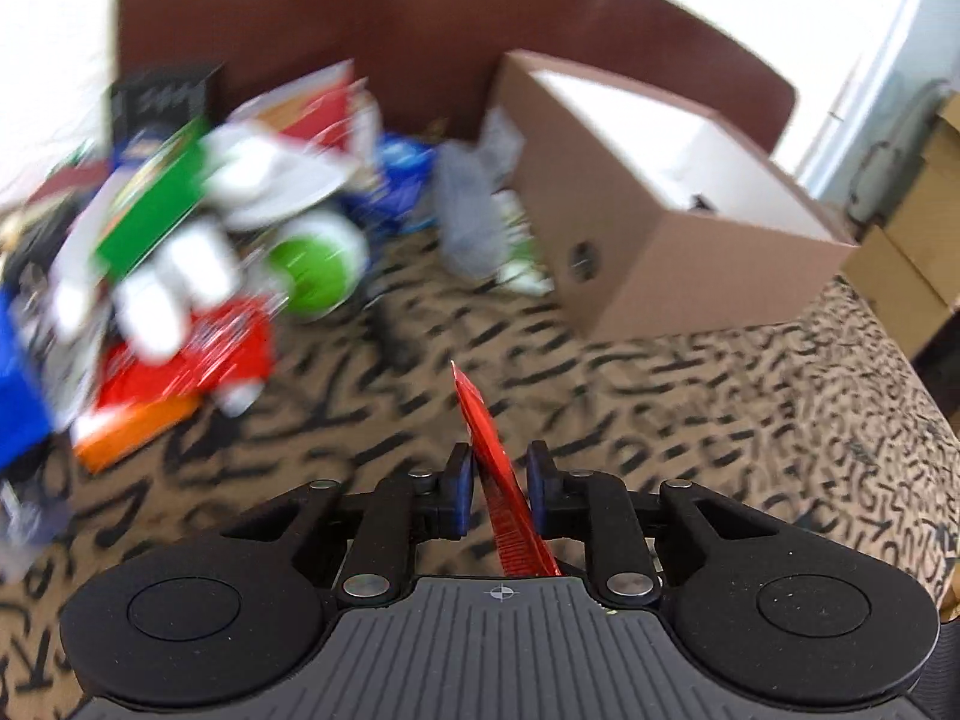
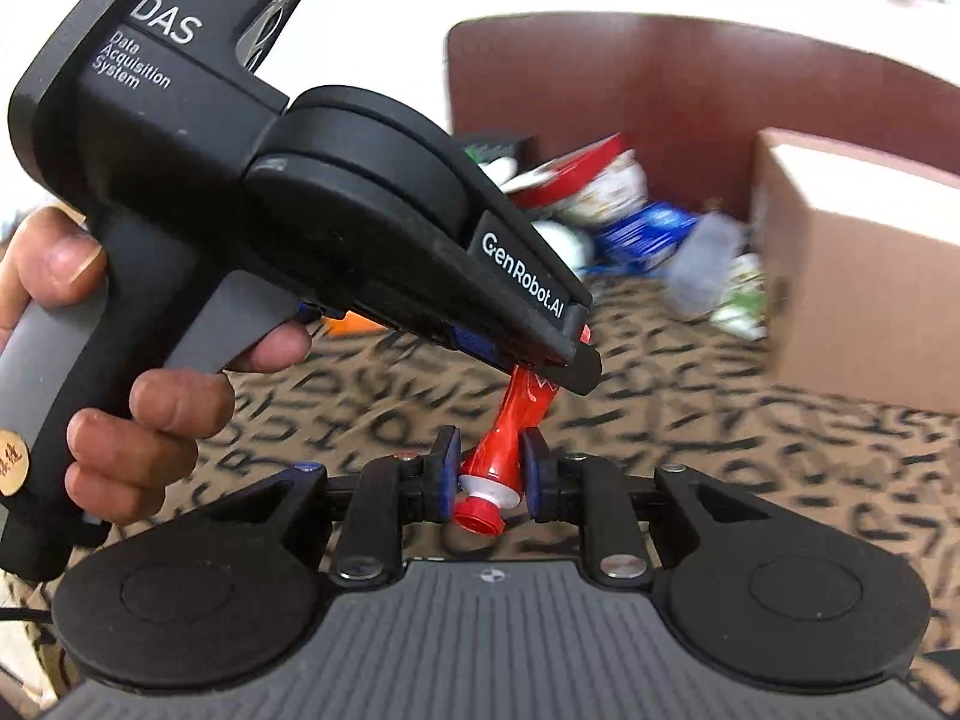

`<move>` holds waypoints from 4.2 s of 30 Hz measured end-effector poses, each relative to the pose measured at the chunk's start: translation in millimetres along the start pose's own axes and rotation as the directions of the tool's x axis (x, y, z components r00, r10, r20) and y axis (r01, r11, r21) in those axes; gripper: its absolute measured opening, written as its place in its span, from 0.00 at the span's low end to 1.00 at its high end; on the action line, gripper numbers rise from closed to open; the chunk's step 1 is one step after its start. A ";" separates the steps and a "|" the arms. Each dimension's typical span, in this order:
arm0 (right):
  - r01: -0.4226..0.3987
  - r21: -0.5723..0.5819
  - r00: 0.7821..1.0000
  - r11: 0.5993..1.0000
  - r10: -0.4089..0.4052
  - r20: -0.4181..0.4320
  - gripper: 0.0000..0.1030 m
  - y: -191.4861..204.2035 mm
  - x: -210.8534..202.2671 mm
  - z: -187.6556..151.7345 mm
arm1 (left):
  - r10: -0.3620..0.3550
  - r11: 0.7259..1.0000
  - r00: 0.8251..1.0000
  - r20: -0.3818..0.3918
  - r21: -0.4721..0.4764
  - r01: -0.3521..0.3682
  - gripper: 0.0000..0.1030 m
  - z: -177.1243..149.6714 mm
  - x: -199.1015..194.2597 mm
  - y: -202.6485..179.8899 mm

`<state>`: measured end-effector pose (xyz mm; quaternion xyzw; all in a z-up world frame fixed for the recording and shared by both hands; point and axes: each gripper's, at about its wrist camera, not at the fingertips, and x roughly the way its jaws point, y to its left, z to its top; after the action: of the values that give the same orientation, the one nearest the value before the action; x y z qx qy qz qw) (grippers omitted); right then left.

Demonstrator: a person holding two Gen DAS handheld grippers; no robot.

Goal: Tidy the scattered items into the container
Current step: 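Carry the red tube with both grippers over into the brown box, then open both grippers to release the red tube inside the box, then withdraw both grippers from the box toward the blue cube box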

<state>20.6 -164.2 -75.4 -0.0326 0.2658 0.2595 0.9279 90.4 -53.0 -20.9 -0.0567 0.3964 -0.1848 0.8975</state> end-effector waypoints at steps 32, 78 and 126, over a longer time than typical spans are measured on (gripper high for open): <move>0.280 -0.004 0.944 0.960 -0.275 0.181 0.24 -191.9 -13.2 111.0 | -0.176 0.961 0.979 0.101 0.232 0.149 0.28 191.2 100.5 -151.9; 0.433 -0.172 0.886 0.885 -0.453 -0.097 0.99 -277.4 68.5 130.1 | -0.052 0.984 0.999 -0.004 0.170 0.052 0.94 229.7 196.1 -134.7; -0.022 -0.237 0.995 0.971 0.045 0.089 1.00 78.8 47.4 43.4 | 0.347 0.920 0.922 0.169 -0.253 -0.300 0.98 -44.4 -79.9 98.4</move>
<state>36.3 -65.6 -56.3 -0.1258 0.1899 0.3061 0.9244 36.9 70.2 -20.3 -0.1093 0.3213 0.0195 0.9404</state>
